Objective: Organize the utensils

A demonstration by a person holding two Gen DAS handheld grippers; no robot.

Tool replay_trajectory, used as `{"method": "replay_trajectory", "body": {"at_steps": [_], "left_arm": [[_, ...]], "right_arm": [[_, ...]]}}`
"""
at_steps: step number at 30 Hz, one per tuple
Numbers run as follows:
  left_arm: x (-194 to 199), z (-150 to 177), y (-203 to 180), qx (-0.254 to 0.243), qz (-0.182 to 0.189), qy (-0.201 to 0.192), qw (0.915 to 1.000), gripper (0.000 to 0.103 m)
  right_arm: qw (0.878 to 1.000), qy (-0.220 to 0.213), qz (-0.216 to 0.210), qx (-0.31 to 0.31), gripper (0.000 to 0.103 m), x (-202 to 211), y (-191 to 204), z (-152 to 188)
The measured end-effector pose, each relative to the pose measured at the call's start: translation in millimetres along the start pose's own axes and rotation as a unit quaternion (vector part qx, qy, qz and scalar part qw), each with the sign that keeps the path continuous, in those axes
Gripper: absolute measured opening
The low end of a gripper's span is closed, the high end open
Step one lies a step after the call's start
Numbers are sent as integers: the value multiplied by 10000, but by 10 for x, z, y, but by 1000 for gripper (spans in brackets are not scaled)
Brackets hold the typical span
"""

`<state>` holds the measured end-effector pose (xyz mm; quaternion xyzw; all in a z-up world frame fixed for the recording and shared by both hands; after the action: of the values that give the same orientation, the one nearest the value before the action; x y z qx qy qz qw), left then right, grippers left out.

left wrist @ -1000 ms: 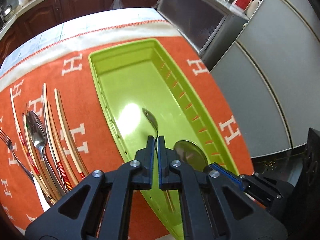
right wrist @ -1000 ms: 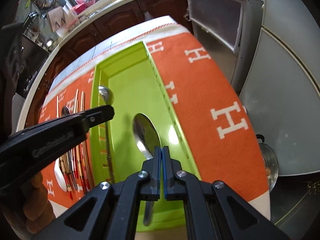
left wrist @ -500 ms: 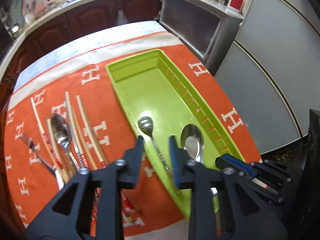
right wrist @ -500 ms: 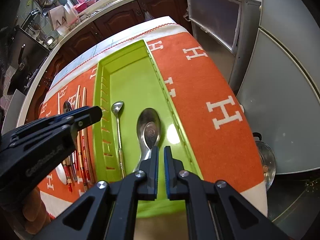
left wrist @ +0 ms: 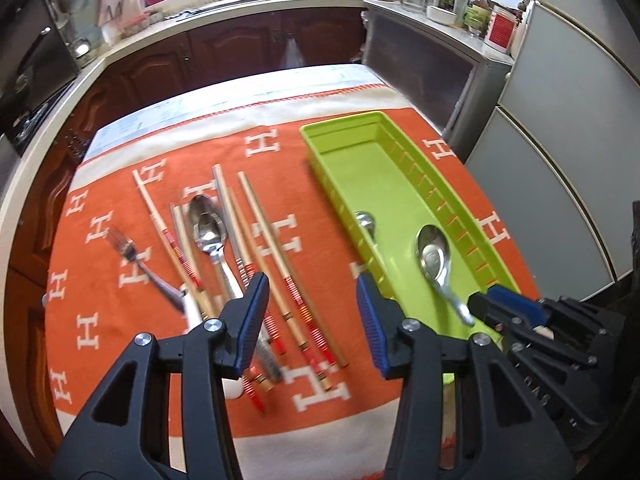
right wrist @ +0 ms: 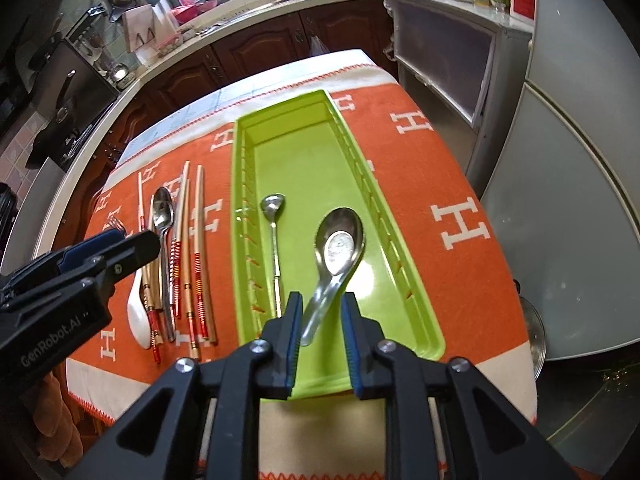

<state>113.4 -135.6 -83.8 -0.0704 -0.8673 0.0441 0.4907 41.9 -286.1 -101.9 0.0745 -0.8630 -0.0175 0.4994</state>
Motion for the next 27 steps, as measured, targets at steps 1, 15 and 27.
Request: {"method": "replay_trajectory", "body": {"at_steps": [1, 15, 27], "left_arm": [[35, 22, 52, 9, -32, -29, 10000, 42], [261, 179, 885, 651, -173, -5, 9977, 43], [205, 72, 1696, 1328, -211, 6, 9909, 43]], "right_arm": [[10000, -16, 5, 33, 20, 20, 29, 1], [9978, -29, -99, 654, 20, 57, 572, -88], [9910, 199, -492, 1227, 20, -253, 1103, -402]]}}
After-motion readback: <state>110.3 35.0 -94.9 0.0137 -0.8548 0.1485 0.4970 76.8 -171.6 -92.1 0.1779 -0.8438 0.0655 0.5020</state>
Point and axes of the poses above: each gripper's, at about its wrist camera, not at the fingertips, and x roughly against the way its jaws point, y to its left, z to its underside, the point moved 5 cm from there along -x, roughly the way its jaws point, and after that the axes turned 15 degrees about x, right-handed, at the moved point
